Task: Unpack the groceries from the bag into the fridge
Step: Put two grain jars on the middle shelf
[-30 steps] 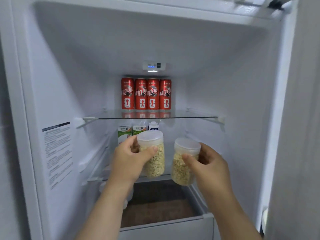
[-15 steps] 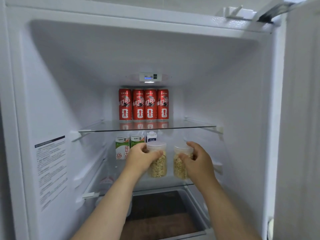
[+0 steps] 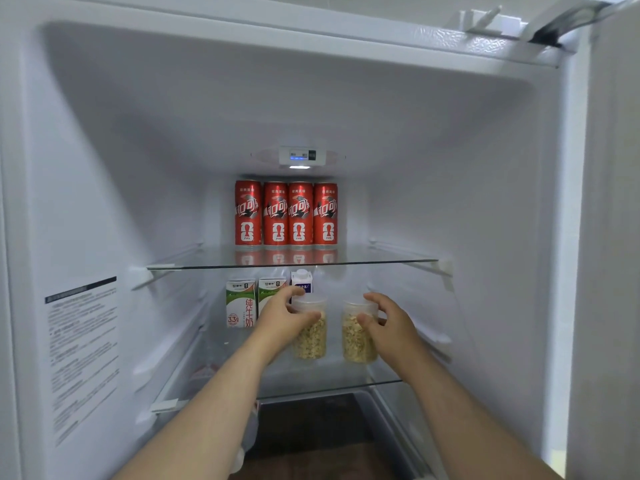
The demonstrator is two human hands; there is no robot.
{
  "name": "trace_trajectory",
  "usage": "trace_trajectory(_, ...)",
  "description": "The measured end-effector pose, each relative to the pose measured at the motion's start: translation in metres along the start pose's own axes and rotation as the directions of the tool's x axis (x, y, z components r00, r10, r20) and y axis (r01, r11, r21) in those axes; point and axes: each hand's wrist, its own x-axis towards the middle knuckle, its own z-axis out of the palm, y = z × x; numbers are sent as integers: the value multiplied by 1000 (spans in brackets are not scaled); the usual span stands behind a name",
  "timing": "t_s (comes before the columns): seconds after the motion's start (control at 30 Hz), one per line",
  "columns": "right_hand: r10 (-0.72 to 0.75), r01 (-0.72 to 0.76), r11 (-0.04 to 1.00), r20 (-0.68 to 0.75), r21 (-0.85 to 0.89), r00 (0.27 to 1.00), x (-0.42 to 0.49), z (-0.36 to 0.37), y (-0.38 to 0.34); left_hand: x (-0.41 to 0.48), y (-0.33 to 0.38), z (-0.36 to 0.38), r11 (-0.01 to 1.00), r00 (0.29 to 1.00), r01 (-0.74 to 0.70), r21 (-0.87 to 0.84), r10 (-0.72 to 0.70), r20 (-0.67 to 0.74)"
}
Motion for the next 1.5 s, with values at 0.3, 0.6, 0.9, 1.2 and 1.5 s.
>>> trace_trajectory(0.3, -100, 104, 975, 32, -198, 995, 30, 6, 13, 19, -16, -4, 998, 999, -37, 44, 37, -12)
trace_trajectory(0.6, -81, 105, 977, 131, -186, 988, 60, 21, 31, 36, -24, -8, 948, 989, -117, 296, 140, -56)
trace_trajectory(0.9, -64, 96, 976, 160, -198, 985, 95, 38, 37, 49, -29, -11, 879, 970, -160, 448, 225, -94)
trace_trajectory(1.2, -65, 104, 974, 193, -202, 979, 120, 51, 47, 54, -40, -8, 896, 960, -179, 407, 249, -126)
trace_trajectory(1.5, -85, 138, 957, 206, -256, 975, 134, 60, 50, 55, -41, -6, 916, 968, -147, 374, 211, -136)
